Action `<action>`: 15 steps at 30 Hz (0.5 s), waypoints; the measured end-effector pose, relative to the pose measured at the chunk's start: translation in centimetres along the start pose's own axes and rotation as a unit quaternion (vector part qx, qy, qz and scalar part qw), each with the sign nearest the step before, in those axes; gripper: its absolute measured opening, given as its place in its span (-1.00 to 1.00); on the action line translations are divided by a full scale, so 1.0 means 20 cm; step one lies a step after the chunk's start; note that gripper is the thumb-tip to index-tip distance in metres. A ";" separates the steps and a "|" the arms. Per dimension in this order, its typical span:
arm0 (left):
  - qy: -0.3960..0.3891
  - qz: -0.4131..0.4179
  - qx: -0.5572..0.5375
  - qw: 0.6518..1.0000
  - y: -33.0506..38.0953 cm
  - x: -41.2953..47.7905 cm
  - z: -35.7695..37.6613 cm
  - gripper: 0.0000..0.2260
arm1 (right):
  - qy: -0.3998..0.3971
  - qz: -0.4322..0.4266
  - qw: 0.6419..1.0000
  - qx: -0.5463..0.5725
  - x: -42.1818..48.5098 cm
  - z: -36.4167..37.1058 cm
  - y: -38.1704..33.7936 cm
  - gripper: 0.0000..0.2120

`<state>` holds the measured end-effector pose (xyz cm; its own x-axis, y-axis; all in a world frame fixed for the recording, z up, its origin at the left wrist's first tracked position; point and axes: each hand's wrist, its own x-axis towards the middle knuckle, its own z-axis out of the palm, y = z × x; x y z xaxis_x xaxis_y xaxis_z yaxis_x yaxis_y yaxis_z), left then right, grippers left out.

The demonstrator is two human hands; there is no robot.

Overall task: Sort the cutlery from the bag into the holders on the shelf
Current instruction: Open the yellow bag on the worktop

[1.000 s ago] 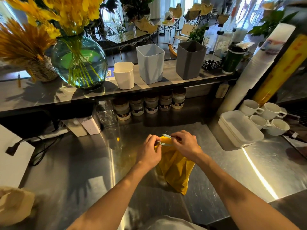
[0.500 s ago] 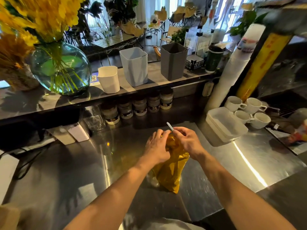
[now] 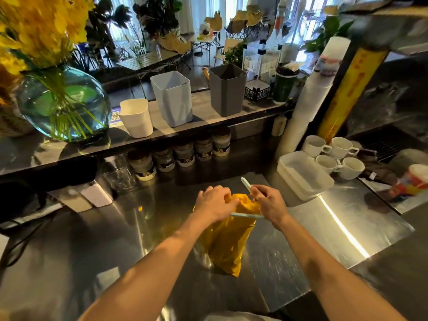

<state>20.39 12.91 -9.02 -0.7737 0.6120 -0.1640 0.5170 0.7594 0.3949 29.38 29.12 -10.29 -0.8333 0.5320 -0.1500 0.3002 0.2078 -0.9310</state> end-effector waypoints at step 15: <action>0.093 -0.123 -0.225 0.962 -0.06 0.07 0.13 -0.67 | 0.079 0.070 0.991 0.083 0.25 -0.10 -0.01 -0.69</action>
<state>19.69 13.44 -12.01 -0.9265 0.3432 -0.1545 0.1307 0.6782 0.7232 26.12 33.27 -10.19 -0.7018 0.6705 -0.2407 0.3169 -0.0088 -0.9484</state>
